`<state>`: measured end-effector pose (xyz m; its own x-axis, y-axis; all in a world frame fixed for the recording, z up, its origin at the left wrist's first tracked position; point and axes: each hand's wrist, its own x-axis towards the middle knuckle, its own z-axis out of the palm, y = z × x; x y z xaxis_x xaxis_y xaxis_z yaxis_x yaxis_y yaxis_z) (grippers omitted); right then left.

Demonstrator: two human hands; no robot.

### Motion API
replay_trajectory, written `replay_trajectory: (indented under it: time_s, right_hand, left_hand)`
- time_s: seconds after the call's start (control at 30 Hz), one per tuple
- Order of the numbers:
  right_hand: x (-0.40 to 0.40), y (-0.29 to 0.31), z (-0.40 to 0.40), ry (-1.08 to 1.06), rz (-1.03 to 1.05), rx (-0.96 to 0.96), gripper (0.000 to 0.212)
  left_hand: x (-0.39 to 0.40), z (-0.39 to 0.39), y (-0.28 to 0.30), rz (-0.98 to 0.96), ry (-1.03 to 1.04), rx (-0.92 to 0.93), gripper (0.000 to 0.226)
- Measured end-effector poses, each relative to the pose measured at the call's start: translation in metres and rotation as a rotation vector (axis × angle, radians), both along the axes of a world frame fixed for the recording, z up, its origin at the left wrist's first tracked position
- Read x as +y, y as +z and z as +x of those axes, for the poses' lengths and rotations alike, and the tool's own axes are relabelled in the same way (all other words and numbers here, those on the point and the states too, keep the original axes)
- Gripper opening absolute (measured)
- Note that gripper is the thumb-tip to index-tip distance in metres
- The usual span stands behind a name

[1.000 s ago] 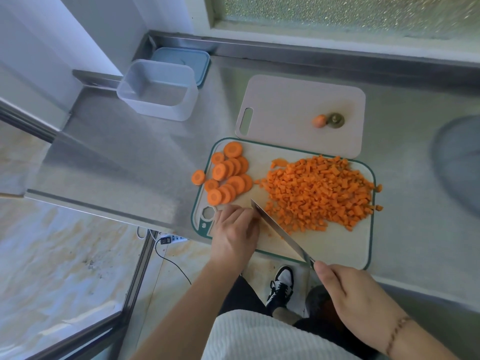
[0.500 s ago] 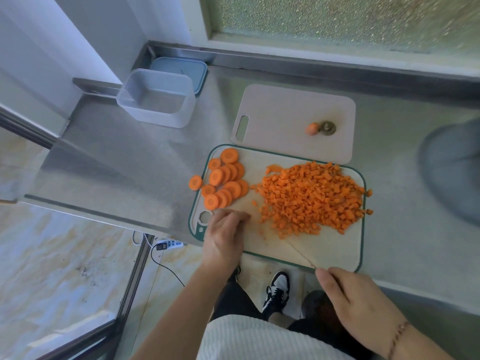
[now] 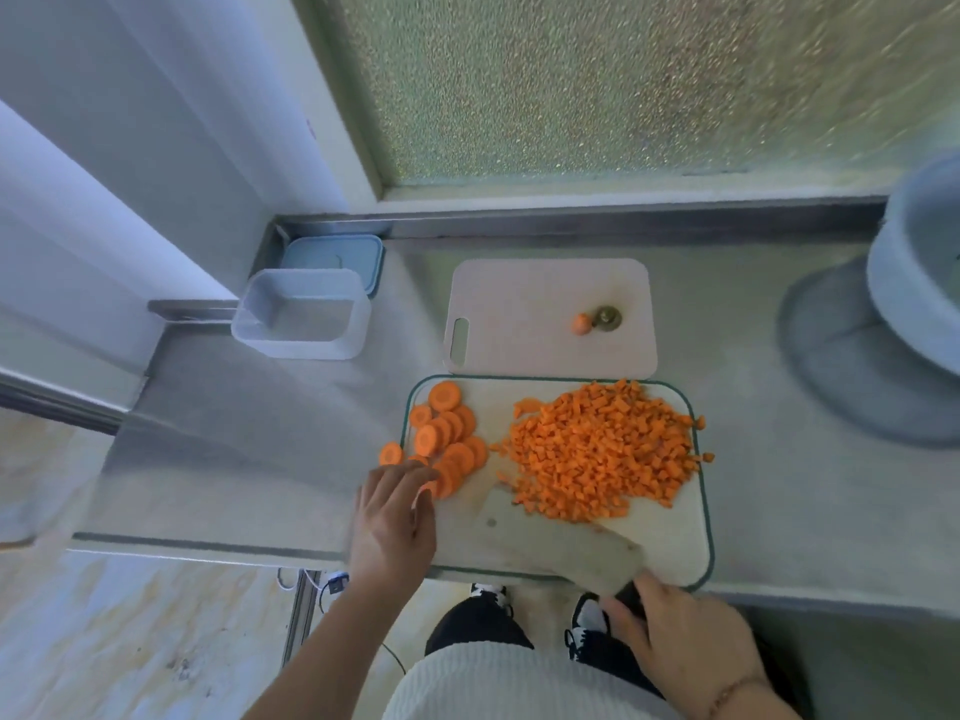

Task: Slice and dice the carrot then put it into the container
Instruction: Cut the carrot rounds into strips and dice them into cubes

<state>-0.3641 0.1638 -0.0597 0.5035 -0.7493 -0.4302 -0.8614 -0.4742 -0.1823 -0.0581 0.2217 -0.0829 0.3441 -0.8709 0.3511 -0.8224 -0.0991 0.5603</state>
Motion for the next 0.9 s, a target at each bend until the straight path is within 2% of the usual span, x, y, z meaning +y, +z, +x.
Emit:
replay_trajectory:
  time_s: [0.27,0.4,0.53,0.6,0.77,0.9]
  right_hand:
    - [-0.009,0.007,0.011,-0.131,-0.063,-0.037,0.108]
    - [-0.031,0.027,0.015,-0.354,0.141,-0.178,0.082]
    - [-0.064,0.041,0.018,-0.767,0.632,-0.522,0.062]
    - [-0.076,0.044,0.012,-0.857,0.771,-0.556,0.057]
    - [-0.089,0.035,-0.005,-0.851,0.779,-0.588,0.058]
    - [-0.088,0.036,-0.016,-0.928,0.750,-0.694,0.062]
  left_hand:
    - [-0.026,0.026,0.008,-0.026,-0.158,-0.038,0.021]
    - [-0.037,0.033,0.006,-0.051,-0.171,-0.061,0.022]
    - [-0.049,0.029,0.011,-0.091,-0.256,-0.028,0.019]
    - [-0.054,0.026,0.014,-0.099,-0.283,-0.011,0.023]
    - [-0.058,0.019,0.019,-0.092,-0.333,-0.045,0.022]
    - [-0.059,0.016,0.023,-0.093,-0.345,-0.028,0.021]
